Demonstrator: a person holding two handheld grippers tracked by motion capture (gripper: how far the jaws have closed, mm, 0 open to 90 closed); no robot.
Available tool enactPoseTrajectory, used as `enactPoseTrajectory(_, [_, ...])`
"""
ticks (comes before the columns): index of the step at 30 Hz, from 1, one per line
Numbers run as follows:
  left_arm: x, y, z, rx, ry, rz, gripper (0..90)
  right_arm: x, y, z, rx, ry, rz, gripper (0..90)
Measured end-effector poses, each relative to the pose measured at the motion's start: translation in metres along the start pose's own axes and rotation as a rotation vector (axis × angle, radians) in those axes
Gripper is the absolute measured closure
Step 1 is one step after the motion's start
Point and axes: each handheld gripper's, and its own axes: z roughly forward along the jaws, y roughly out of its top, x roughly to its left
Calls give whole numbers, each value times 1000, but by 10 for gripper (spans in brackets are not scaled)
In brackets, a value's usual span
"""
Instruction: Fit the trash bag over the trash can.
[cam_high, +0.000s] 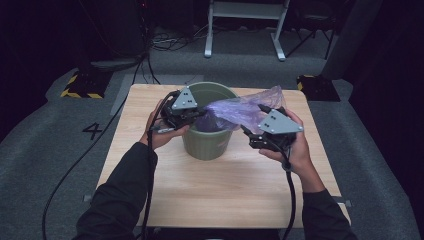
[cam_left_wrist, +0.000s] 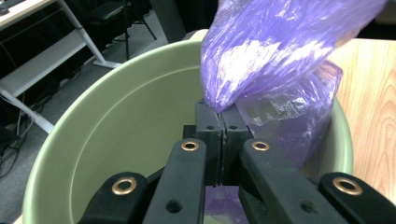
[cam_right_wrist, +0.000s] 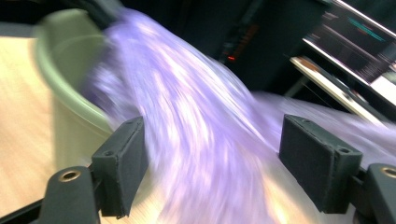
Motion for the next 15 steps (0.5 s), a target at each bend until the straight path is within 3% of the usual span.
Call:
enactPoseTrajectory(1, [1,-1,-1,-1,2,-3,892,-3,-7,-4,-8,-6,41,240])
enactPoseTrajectory(2, [3,-3,-3,-1,6,-5,891,-7,-20,-9,-36,14,117,232])
enactPoseTrajectory(7, [11,-13,-5,1,7,-32,890,-11,-40,-15,-73,47,180,205])
enactPoseTrajectory(11, [13,-18,-5,-23,-10,-51,879,-13,-41,-5,-71,101,182,234])
enactPoseTrajectory(12, [14,-19,-5,-30,-16,-58,869,-12,-40,-2,-67,118,182,310])
enactPoseTrajectory(13, [14,-20,-5,-38,-24,-64,847,-11,-39,1,-71,119,168,452])
enactPoseTrajectory(15, [13,-21,-5,-35,-5,-67,769,-9,-37,5,-75,131,138,611])
